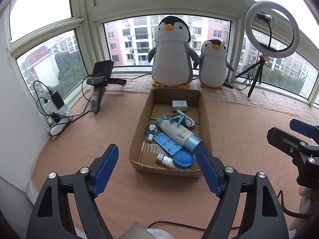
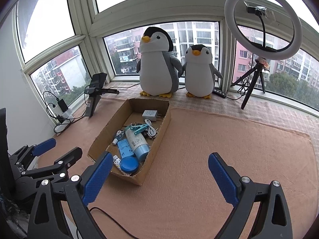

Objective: Organize rigid objects

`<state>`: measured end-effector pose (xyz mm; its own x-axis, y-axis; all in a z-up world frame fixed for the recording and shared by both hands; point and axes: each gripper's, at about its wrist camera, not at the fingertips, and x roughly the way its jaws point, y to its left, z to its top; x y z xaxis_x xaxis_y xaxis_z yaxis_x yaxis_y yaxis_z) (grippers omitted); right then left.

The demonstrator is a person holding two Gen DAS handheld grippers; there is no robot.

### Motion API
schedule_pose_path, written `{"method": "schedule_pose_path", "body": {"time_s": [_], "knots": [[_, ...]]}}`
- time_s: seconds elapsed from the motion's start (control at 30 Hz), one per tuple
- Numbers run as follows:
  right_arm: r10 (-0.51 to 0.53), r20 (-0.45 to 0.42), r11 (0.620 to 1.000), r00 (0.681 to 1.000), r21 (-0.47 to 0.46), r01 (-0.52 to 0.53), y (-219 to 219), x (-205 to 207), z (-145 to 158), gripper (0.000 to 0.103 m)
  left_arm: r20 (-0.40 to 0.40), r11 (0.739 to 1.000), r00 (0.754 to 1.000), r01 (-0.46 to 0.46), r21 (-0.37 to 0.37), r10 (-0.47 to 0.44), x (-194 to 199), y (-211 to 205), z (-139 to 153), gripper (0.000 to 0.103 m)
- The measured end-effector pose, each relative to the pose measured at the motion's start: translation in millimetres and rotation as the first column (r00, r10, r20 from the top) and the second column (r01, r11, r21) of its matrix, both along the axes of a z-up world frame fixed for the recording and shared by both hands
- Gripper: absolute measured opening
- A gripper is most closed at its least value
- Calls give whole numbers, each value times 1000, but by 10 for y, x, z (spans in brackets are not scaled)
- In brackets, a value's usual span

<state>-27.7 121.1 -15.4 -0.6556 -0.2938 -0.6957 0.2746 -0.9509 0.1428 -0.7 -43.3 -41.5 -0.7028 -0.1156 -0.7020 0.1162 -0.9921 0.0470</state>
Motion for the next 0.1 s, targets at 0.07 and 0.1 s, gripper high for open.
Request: {"method": "schedule_pose_path", "body": {"time_s": [0.07,0.1], "knots": [[-1,3,1000,1000,2,1,0,-4,-8,95,-1,1000,1000,-1,0,1,-1,-1,0,80],[-1,4,1000,1000,1,1,2,-6,-12,95,0,1000,1000,-2,0,2,-1,-1,0,80]]}}
